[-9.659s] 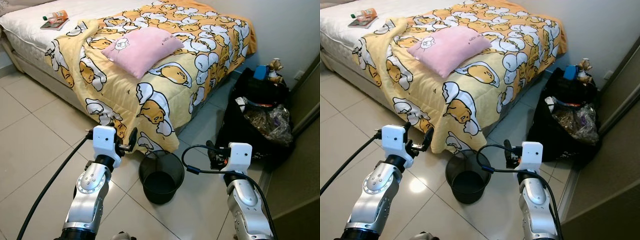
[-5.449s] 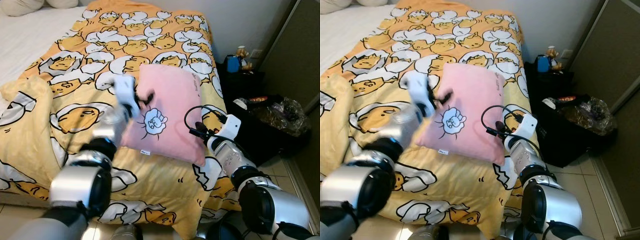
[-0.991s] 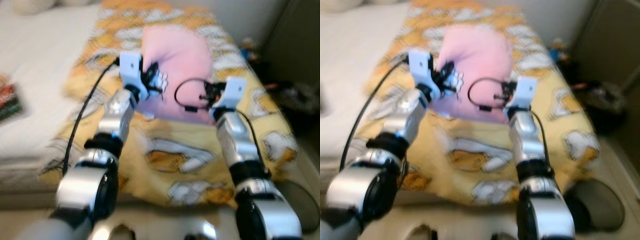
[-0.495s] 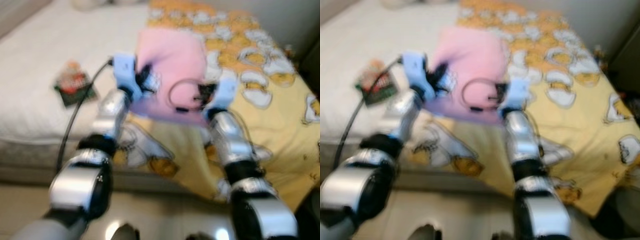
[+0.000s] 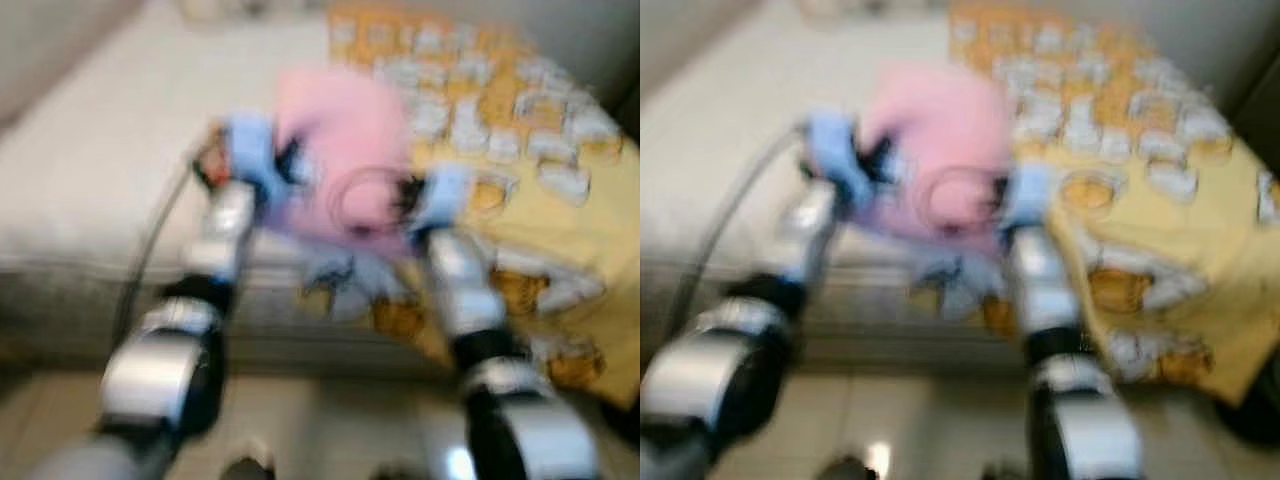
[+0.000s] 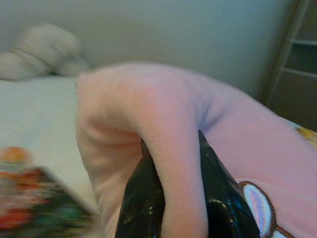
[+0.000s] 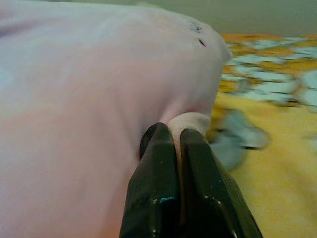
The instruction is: Clean up the room
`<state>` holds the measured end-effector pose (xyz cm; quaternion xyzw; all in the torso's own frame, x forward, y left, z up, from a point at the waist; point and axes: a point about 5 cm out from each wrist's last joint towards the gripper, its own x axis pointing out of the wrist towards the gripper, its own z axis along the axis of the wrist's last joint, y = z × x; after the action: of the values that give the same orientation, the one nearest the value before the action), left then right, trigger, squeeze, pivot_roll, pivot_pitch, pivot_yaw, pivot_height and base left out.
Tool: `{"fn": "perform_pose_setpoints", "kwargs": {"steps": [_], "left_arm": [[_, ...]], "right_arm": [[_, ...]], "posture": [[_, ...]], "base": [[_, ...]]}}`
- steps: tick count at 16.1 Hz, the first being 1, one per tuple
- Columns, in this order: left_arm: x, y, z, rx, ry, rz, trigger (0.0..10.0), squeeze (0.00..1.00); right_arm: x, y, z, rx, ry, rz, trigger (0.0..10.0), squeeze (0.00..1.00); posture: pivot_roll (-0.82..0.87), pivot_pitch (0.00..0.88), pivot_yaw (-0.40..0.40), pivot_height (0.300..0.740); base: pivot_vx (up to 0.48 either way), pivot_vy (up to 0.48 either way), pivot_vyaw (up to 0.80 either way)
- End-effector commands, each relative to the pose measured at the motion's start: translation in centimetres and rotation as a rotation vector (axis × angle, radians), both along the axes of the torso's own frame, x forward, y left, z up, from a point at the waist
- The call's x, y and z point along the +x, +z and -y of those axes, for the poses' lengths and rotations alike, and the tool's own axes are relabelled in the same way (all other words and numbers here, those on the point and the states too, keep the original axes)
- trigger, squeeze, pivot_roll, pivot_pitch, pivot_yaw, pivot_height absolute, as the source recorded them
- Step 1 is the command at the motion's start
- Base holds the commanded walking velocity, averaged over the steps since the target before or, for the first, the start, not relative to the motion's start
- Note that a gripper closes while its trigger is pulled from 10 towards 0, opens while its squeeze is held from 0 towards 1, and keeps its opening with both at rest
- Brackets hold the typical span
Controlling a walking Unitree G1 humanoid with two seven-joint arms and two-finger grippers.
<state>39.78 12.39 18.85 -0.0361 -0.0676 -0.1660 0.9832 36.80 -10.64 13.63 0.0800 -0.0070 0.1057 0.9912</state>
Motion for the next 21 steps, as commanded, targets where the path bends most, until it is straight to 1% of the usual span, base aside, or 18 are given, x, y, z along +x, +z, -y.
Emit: {"fn": "perform_pose_setpoints", "kwargs": {"steps": [1,6,7,9,10,11,12,13,14,21], "left_arm": [[0.2,1.9,0.7,-0.02,-0.004,0.076,10.0,0.0],[0.3,2.1,0.7,-0.038,0.022,0.084,10.0,0.0],[0.3,2.0,0.8,-0.039,0.023,0.082,10.0,0.0],[0.2,1.7,0.7,0.005,0.046,0.077,10.0,0.0],[0.2,1.5,0.4,0.032,0.062,0.081,10.0,0.0],[0.2,1.5,0.4,0.027,0.058,0.079,10.0,0.0],[0.2,1.5,-0.2,-0.023,0.069,0.069,10.0,0.0],[0.3,1.3,-0.2,0.032,0.078,0.062,10.0,0.0],[0.3,1.4,-0.2,0.047,0.081,0.064,10.0,0.0],[0.5,1.4,-0.7,0.039,0.112,0.053,10.0,0.0]], "right_arm": [[0.4,1.0,1.3,-0.014,-0.038,0.04,10.0,0.0],[0.8,1.4,1.1,-0.013,-0.03,0.049,10.0,0.0],[0.8,1.4,1.0,-0.035,-0.022,0.046,10.0,0.0],[0.9,1.3,1.1,-0.043,-0.03,0.041,10.0,0.0],[0.7,1.1,1.3,-0.03,-0.035,0.041,10.0,0.0],[0.7,1.0,1.3,-0.029,-0.035,0.041,10.0,0.0],[0.6,0.8,1.3,-0.028,-0.037,0.036,10.0,0.0],[0.5,0.7,1.2,-0.027,-0.036,0.035,10.0,0.0],[0.5,0.7,1.1,-0.027,-0.035,0.033,10.0,0.0],[0.3,0.2,1.2,-0.027,-0.035,0.023,10.0,0.0]], "posture": [[0.08,0.0,-0.039,0.74],[0.09,0.0,-0.056,0.74],[0.09,0.0,-0.058,0.74],[0.1,0.0,-0.061,0.74],[0.09,0.0,-0.059,0.74],[0.09,0.0,-0.059,0.74],[0.09,0.0,-0.057,0.74],[0.09,0.0,-0.057,0.74],[0.09,0.0,-0.054,0.74],[0.08,0.0,-0.053,0.74]], "base": [[0.0,0.48,0.0],[0.0,0.48,0.0],[0.0,0.48,0.6],[0.0,0.48,0.55],[0.0,0.0,0.0],[0.0,0.0,0.0],[0.401,0.259,0.0],[0.382,0.289,0.0],[0.382,0.289,0.0],[0.386,0.284,0.0]]}}
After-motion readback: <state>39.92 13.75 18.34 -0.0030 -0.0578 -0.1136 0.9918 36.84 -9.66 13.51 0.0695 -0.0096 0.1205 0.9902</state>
